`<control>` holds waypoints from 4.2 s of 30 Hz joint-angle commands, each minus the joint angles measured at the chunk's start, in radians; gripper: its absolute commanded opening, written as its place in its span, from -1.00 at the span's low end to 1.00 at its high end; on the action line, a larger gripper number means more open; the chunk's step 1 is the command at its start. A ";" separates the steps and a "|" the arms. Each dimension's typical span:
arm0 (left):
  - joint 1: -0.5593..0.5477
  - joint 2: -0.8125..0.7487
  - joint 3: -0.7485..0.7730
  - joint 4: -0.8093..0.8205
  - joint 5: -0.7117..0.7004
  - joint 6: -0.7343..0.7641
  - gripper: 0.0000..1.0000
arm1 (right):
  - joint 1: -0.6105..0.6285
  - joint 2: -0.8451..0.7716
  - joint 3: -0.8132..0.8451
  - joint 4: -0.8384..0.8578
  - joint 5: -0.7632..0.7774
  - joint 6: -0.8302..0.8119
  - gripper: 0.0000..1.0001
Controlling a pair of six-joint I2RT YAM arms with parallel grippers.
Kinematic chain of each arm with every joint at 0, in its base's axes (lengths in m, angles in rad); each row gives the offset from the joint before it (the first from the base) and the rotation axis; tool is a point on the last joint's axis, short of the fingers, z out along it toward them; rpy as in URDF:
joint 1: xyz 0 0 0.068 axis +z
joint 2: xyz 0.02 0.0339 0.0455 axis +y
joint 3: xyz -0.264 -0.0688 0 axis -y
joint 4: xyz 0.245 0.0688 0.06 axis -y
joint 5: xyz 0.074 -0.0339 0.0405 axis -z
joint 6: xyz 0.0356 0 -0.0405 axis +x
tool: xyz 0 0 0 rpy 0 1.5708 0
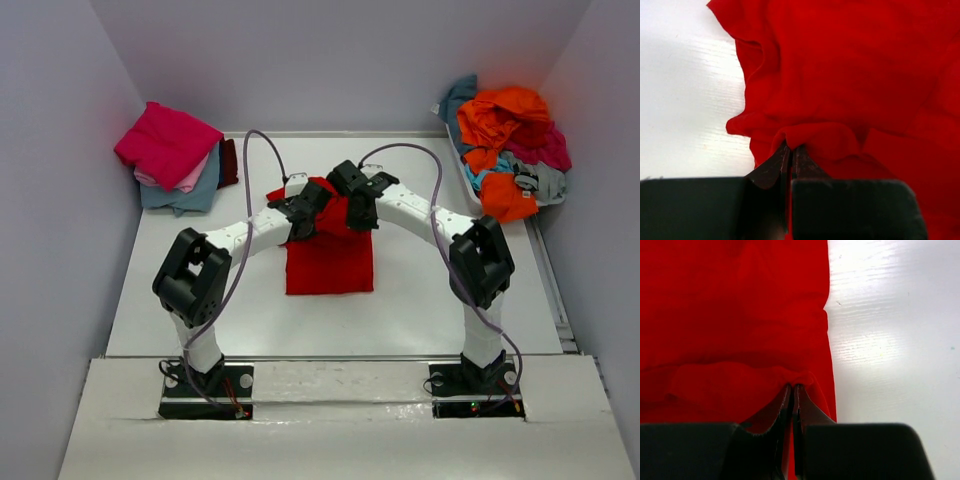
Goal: Fold and stack the t-shirts
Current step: Fold the tshirt
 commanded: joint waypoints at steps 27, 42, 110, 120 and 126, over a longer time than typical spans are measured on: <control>0.044 0.062 0.052 -0.029 -0.058 -0.035 -0.29 | -0.044 0.124 0.078 0.062 -0.022 -0.051 -0.41; 0.044 -0.064 0.072 -0.091 -0.099 -0.032 0.56 | -0.044 -0.023 0.113 -0.045 0.027 -0.026 0.18; 0.014 0.037 -0.017 -0.075 -0.047 -0.041 0.56 | -0.190 0.239 0.283 -0.107 -0.037 -0.098 0.16; 0.014 0.022 -0.003 -0.103 -0.067 -0.044 0.55 | -0.210 0.262 0.361 -0.122 -0.025 -0.126 0.16; 0.014 -0.022 0.004 -0.129 -0.099 -0.048 0.55 | -0.210 0.184 0.263 -0.072 -0.063 -0.121 0.16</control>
